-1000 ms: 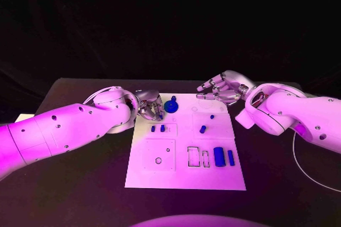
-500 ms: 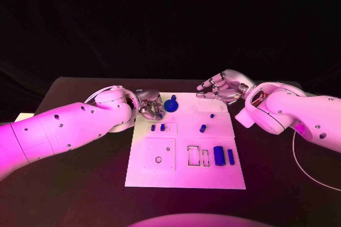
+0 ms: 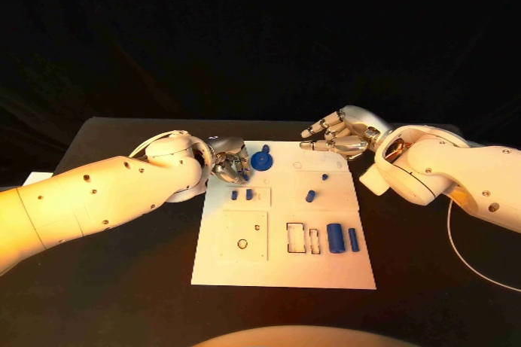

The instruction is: Assemble the parts on the task board

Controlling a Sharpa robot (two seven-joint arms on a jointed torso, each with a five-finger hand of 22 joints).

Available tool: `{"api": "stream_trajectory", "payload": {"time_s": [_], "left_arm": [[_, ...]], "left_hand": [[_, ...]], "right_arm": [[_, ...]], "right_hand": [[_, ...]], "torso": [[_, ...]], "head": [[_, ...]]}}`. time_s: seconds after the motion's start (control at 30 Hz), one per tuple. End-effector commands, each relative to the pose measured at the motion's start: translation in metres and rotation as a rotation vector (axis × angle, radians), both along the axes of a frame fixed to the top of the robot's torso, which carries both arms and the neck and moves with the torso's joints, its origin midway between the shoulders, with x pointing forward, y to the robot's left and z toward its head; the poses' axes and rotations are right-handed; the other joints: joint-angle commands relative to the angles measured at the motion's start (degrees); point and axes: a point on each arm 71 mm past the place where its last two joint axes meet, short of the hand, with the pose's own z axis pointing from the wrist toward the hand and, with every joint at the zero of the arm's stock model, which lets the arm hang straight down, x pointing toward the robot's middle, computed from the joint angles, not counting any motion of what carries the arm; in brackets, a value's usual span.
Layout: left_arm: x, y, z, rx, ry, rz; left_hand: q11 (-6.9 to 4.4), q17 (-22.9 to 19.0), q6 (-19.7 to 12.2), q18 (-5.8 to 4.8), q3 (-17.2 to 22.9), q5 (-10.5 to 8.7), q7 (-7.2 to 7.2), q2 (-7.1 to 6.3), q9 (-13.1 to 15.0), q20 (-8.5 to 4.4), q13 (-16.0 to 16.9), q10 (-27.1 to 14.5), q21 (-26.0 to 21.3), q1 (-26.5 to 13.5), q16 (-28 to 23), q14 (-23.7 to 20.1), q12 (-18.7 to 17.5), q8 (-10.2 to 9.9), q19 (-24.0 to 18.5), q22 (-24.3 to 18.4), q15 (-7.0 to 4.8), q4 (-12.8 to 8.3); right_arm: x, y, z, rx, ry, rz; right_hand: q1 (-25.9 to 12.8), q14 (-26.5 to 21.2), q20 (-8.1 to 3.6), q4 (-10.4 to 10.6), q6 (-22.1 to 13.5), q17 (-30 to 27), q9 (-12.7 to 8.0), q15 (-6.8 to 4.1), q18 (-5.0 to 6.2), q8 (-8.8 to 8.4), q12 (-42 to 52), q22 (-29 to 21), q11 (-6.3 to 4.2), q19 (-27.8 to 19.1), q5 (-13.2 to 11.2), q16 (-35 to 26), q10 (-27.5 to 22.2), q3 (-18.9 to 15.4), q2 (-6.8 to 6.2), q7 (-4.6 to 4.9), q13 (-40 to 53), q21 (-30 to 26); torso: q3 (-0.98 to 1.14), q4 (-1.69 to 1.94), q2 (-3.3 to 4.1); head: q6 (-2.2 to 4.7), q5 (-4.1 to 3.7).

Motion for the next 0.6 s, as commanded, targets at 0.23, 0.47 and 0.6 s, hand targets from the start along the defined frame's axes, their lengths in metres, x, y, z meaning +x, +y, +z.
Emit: {"api": "stream_trajectory", "payload": {"time_s": [0.23, 0.47, 0.6], "left_arm": [[-0.0005, 0.0015, -0.005, 0.022, 0.028, 0.004], [-0.0002, 0.0029, -0.0052, 0.023, 0.03, 0.01], [-0.0001, 0.0044, -0.0046, 0.019, 0.024, 0.015]], "left_hand": [[1.36, -0.7, -7.5, -0.59, 1.4, -0.2, 0.99, -1.7, -1.9, 0.79, -1.2, -5.2, -1.4, -2.8, 0.3, 1.1, -1.6, -2.8, -0.7, 0.3, 1.25, -0.3], [1.98, -1.3, -8.1, -0.21, 1.7, -0.24, 1.31, -2.32, -1.8, 1.26, -1.3, -7.7, -3.5, -3.5, 0.2, 0.9, -1.5, -2.7, -1.3, -0.9, 1.7, -0.6], [2.08, -1.5, -8.4, -0.14, 1.7, -0.26, 1.29, -2.59, -1.8, 1.38, -1.3, -8.3, -3.8, -3.6, 0.1, 0.9, -1.5, -2.7, -1.4, -1.1, 1.79, -0.8]], "right_arm": [[-0.0004, 0.0007, -0.0005, -0.006, 0.001, 0.012], [0.0, -0.0008, -0.0007, -0.008, 0.001, 0.008], [0.0011, -0.0043, -0.0011, -0.013, 0.002, -0.001]], "right_hand": [[0.4, 4.0, 0.1, 0.1, 0.3, 6.2, 0.1, -0.01, 0.17, 0.0, 0.3, -0.2, -0.14, -0.5, 0.7, -0.5, -0.4, -0.8, 0.65, -0.13, -0.1, -0.4], [0.4, 4.0, 0.1, 0.1, 0.3, 6.2, 0.1, -0.01, 0.17, 0.0, 0.3, -0.2, -0.14, -0.5, 0.7, -0.5, -0.4, -0.8, 0.65, -0.13, -0.1, -0.4], [0.4, 4.0, 0.1, 0.1, 0.2, 6.1, 0.1, -0.01, 0.18, -0.01, 0.2, -0.3, -0.14, -0.5, 0.7, -0.5, -0.6, -0.8, 0.64, -0.12, -0.3, -0.4]], "torso": [[0.02, -0.01, -0.01], [0.02, -0.01, -0.02], [-0.01, 0.0, -0.03]], "head": [[0.02, -0.01], [-0.04, -0.02], [0.0, -0.06]]}}
